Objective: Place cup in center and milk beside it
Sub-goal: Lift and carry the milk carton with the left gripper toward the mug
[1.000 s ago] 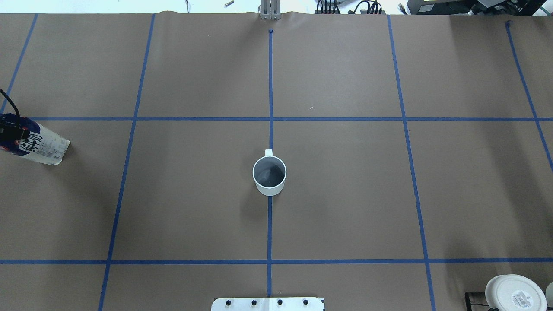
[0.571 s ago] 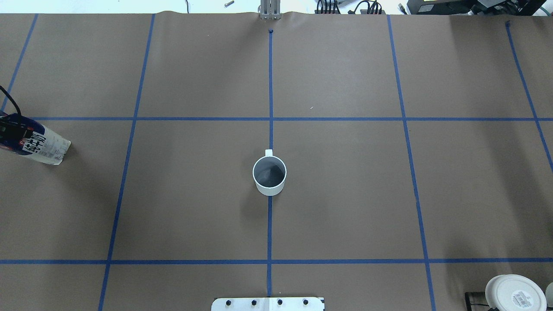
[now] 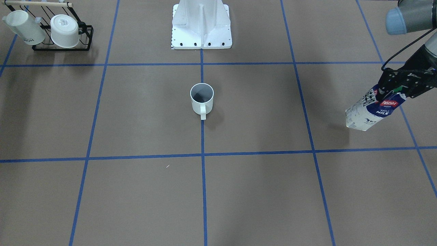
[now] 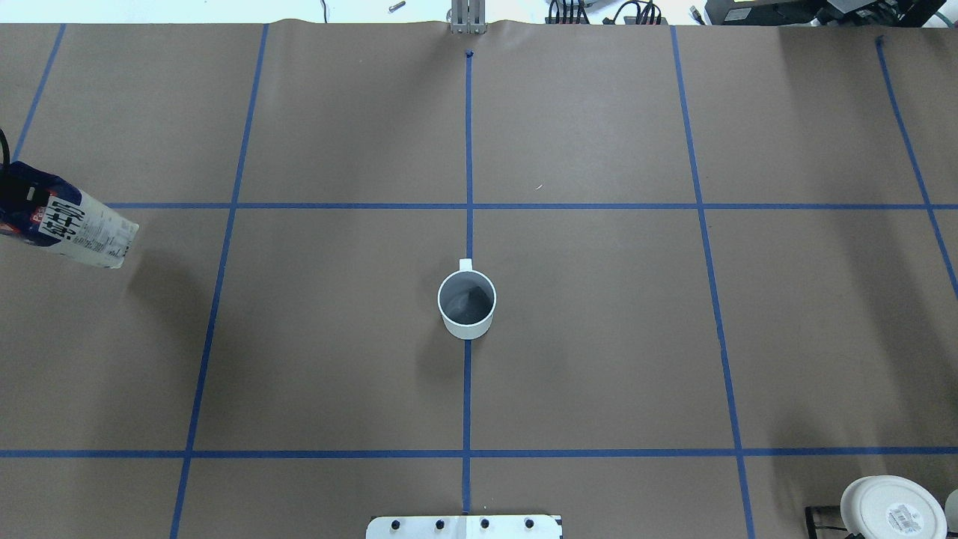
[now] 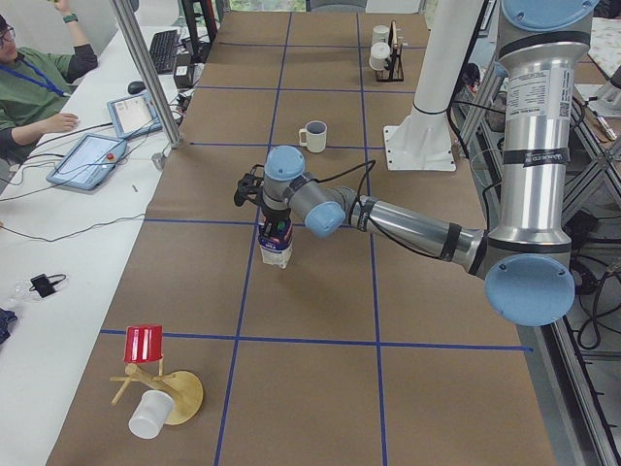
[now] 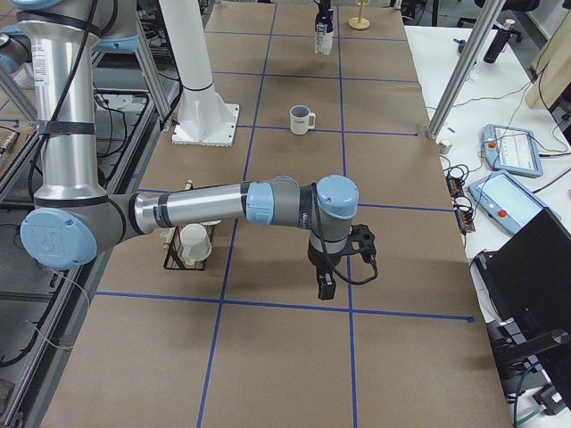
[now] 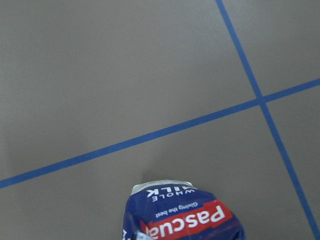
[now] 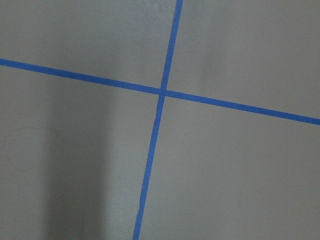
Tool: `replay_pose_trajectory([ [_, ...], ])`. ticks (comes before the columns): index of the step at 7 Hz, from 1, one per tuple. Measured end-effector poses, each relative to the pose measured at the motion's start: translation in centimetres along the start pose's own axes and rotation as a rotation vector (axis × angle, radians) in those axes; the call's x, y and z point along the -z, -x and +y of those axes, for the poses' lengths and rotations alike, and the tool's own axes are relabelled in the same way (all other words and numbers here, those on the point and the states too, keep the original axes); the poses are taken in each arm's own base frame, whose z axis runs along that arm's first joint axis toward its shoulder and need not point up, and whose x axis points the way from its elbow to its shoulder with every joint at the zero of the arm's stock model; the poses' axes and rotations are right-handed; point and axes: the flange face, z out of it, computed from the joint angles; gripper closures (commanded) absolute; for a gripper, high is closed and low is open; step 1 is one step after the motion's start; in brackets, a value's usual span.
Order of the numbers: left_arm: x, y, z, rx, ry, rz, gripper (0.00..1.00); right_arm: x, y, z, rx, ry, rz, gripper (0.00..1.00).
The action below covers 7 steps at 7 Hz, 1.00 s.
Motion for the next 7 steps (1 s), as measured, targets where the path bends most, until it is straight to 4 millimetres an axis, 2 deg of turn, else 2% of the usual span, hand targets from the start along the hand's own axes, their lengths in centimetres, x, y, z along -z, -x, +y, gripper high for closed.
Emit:
replay_pose_trajectory([
  [1, 0.9, -2.3, -1.4, 0.07, -0.024, 0.023, 1.0, -0.2, -0.1, 0.1, -0.003, 0.004, -0.002, 0.0],
  [2, 0.9, -4.9, -2.7, 0.121, -0.031, 0.048, 1.0, -0.7, -0.4, 0.6, -0.012, 0.014, -0.004, 0.0],
  [3, 0.6, -8.0, -4.0, 0.158, -0.022, 0.065, 1.0, -1.5, -1.0, 1.6, -0.021, 0.024, -0.006, 0.0],
  [4, 0.4, -12.4, -5.5, 0.183, -0.006, 0.053, 1.0, -2.5, -1.6, 3.1, -0.018, 0.018, -0.002, 0.0],
  [5, 0.3, -17.9, -6.8, 0.2, 0.014, 0.008, 1.0, -3.6, -2.3, 4.7, -0.006, 0.003, 0.007, 0.0],
  [6, -0.3, -24.5, -7.6, 0.22, 0.04, -0.051, 1.0, -4.6, -3.0, 5.9, 0.0, -0.005, 0.012, 0.0],
  [7, -1.6, -30.6, -7.2, 0.23, 0.063, -0.095, 1.0, -5.3, -3.7, 6.7, -0.007, -0.004, 0.013, 0.0],
])
